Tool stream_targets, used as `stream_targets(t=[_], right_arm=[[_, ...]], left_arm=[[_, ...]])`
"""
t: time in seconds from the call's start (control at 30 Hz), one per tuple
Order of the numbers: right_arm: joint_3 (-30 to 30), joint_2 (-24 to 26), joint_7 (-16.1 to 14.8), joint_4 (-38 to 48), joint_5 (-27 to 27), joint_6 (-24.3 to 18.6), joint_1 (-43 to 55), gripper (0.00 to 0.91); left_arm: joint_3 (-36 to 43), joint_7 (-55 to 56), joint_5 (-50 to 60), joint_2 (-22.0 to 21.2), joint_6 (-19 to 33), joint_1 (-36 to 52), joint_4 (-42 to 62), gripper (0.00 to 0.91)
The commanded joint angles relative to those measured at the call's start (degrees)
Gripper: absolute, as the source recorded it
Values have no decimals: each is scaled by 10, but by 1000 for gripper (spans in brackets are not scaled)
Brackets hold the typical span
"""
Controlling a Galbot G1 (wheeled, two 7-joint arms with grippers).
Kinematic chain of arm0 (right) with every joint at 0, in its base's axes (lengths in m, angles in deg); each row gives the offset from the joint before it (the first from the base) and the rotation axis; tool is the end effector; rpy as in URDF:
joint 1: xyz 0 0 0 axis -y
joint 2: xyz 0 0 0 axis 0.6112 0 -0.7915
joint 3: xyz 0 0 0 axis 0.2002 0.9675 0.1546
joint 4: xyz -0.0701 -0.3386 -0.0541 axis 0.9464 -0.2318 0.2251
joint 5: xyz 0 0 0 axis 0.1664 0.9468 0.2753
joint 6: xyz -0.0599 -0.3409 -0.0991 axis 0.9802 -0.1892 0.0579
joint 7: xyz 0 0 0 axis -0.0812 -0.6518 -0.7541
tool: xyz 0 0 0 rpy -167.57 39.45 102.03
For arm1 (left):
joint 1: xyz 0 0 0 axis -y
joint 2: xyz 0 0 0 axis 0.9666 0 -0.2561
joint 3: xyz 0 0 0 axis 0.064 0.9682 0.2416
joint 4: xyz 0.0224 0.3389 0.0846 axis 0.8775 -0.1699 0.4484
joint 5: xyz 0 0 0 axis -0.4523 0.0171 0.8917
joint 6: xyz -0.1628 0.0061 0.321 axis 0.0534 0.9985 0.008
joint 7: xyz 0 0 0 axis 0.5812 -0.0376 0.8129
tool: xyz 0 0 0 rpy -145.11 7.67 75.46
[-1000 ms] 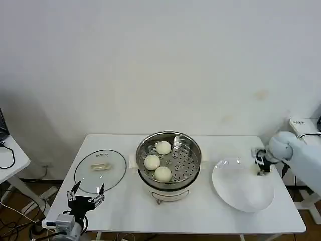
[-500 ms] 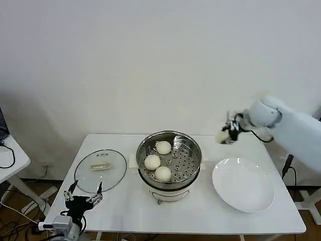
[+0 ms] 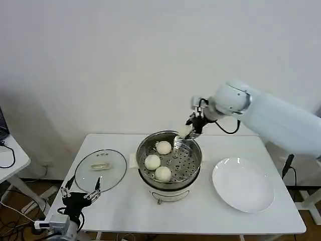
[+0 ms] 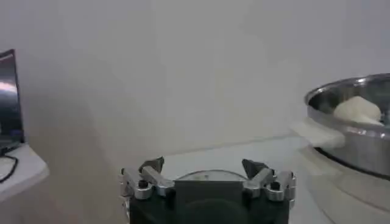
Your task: Take steamed baozi put them in steamer then cover it.
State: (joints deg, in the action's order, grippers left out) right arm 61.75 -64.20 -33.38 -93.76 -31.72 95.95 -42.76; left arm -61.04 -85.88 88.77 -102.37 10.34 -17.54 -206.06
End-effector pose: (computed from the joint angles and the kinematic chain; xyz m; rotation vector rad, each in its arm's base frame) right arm 0.5161 0.0311 -0.0166 1.2953 -1.7443 1.2765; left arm 0.1653 0.0730 -0.2551 0.0708 -2.8976 -0.3182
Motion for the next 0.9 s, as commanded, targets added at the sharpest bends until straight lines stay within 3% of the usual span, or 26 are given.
stream_targets(t=[0.03, 0.37, 0.9], right_arm=[[77, -40, 12, -11, -52, 26, 12, 584], [112, -37, 4, 25, -6, 26, -31, 584], [108, -28, 1, 44, 30, 21, -37, 584]], left_arm=[[-12, 0, -3, 10, -1, 11, 5, 907], [-9, 5, -5, 7, 1, 13, 22, 907], [-9, 5, -6, 5, 0, 13, 19, 907]])
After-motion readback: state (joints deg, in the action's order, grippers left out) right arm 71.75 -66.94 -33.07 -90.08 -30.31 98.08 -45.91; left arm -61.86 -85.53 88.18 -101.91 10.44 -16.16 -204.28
